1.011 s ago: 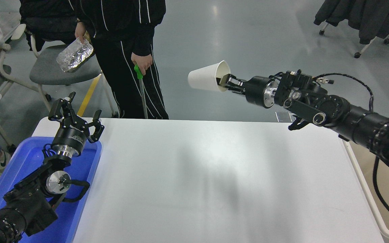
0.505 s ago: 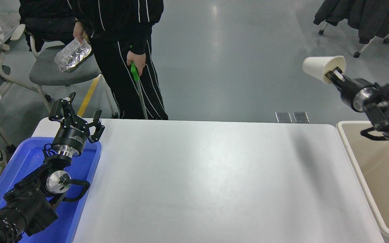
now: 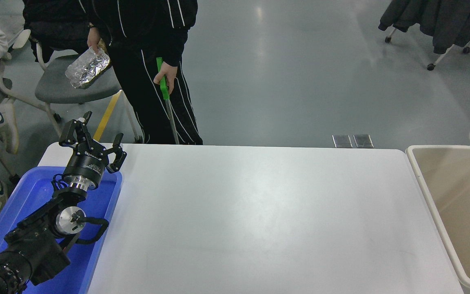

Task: Dispose of the paper cup in the dustbin

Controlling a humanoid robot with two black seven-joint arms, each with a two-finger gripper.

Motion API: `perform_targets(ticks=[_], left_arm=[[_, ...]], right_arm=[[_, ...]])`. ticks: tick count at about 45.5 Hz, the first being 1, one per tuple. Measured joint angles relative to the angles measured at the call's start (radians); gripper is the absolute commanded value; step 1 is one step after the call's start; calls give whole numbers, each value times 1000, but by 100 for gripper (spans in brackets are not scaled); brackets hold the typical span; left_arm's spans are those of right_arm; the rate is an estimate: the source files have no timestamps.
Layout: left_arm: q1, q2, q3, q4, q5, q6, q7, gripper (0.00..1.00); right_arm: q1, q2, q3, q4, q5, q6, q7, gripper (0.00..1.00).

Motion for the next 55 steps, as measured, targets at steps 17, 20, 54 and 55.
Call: perform_targets(ticks=[17,20,54,55], left_arm=[[0,0,0,0,0,0,0,100],[0,0,0,0,0,0,0,100],[0,0,0,0,0,0,-1,100],[0,0,0,0,0,0,-1,100]], right_arm=[[-147,56,2,5,-2,-29,-46,0],[-155,70,2,6,-3,-31,-49,0],[-96,123,-1,18,0,-161,-49,99],[-88,123,-1,19,1,-162,-49,99]])
